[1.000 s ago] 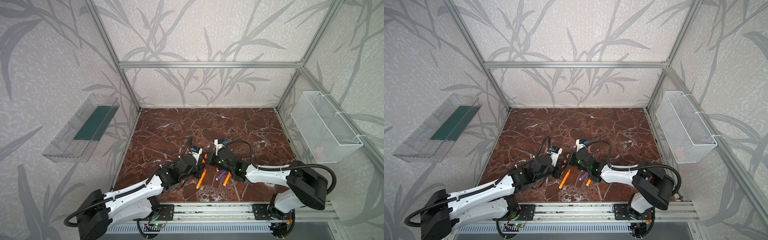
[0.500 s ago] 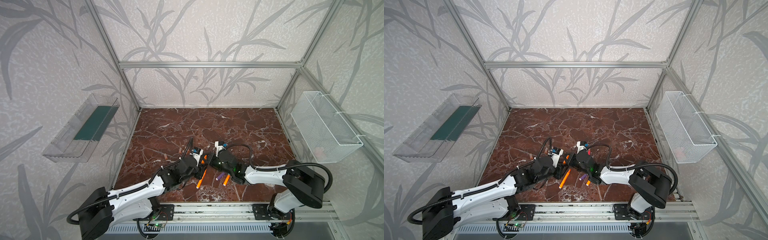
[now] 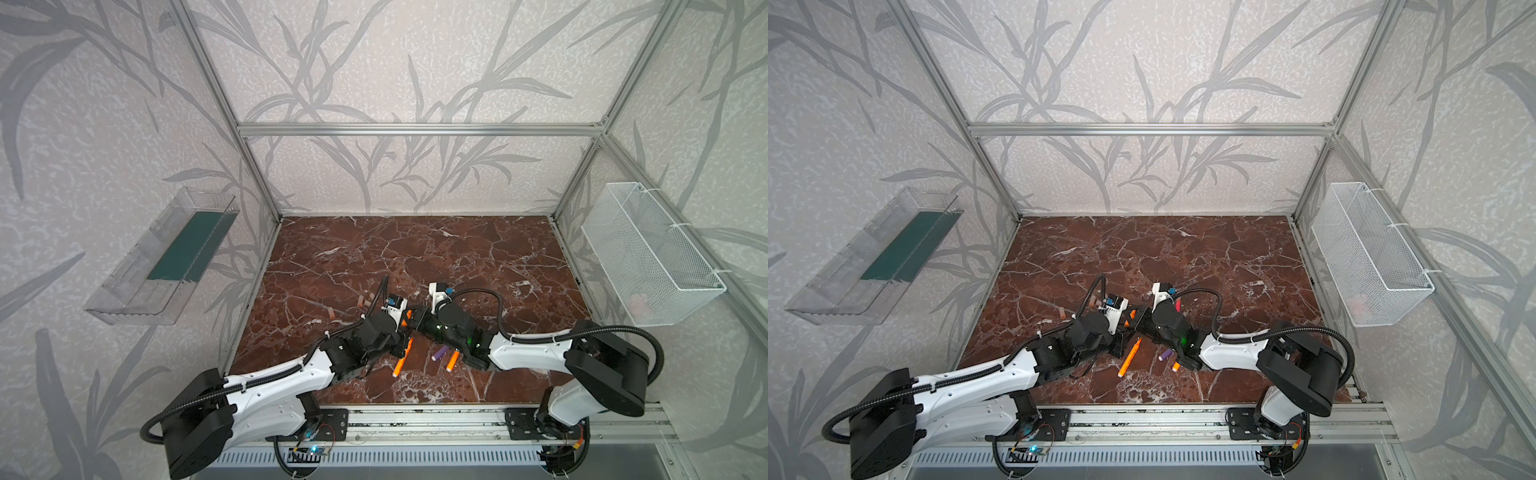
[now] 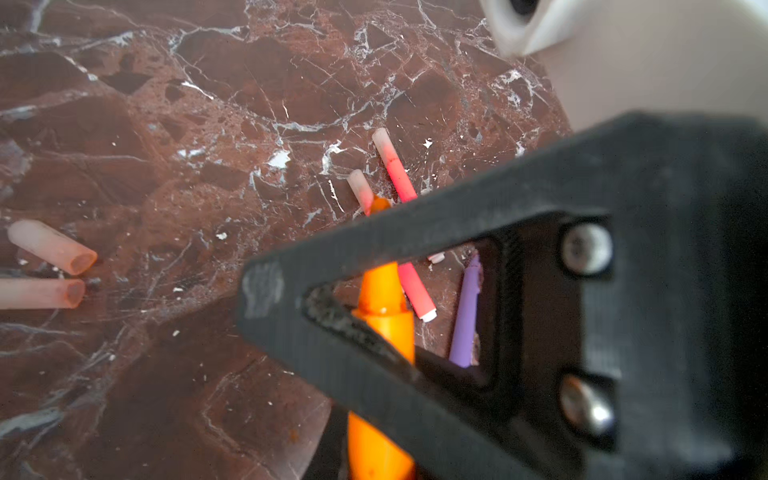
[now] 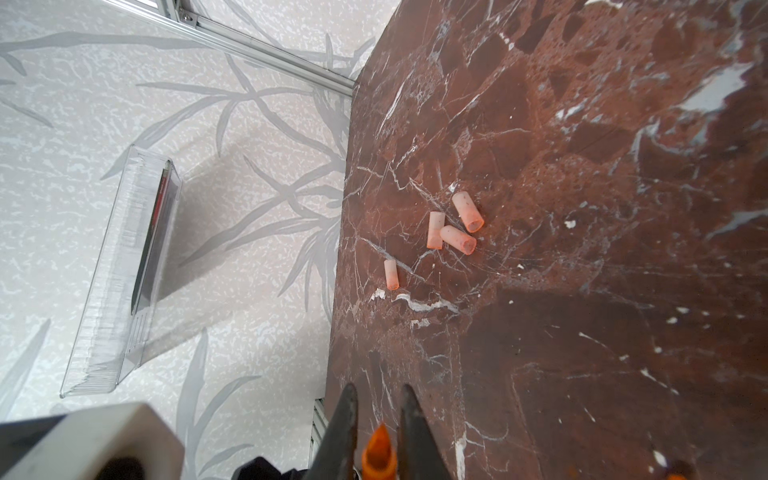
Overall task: Insert the pens into the pen caps
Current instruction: 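Move the right gripper over the pale pink caps while the left draws back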
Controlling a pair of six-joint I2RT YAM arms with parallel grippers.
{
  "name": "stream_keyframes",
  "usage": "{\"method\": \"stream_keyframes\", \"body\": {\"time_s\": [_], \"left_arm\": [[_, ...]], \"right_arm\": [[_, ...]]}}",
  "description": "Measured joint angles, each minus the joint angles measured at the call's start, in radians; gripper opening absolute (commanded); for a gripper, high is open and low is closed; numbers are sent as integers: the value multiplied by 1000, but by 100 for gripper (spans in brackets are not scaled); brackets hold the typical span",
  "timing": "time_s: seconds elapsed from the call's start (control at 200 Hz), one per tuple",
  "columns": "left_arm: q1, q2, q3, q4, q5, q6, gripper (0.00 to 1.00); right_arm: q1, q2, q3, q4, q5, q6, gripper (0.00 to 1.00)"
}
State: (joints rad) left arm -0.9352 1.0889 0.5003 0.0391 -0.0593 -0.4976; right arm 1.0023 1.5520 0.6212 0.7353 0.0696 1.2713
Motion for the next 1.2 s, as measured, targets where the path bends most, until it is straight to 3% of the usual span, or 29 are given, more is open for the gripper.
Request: {"method": "stream_keyframes", "body": {"time_s": [0.1, 0.22, 0.425, 0.71, 0.84, 0.96, 1.055, 1.2], "left_arm": [[5, -7, 0, -13, -19, -13, 0], [69, -50, 0, -80, -29, -41, 0], [237, -214, 35, -327, -77, -103, 0], [336, -258, 264, -583, -196, -124, 0], [353, -307, 263, -570, -273, -114, 0], [370, -377, 98, -457, -338, -104, 0], [381, -354, 13, -418, -365, -77, 0], [386, -311, 0, -375, -382, -69, 0]], "right_arm": [[1, -1, 0, -6, 5, -16, 52], [1, -11, 0, -59, 26, -60, 66], [-2, -111, 36, -275, 127, -211, 70], [-8, -131, 219, -490, 192, -554, 72], [-8, -58, 297, -531, 186, -664, 72], [-8, 84, 419, -607, 170, -749, 68], [-8, 187, 511, -665, 161, -797, 68], [-10, 335, 646, -740, 156, -860, 64]]}}
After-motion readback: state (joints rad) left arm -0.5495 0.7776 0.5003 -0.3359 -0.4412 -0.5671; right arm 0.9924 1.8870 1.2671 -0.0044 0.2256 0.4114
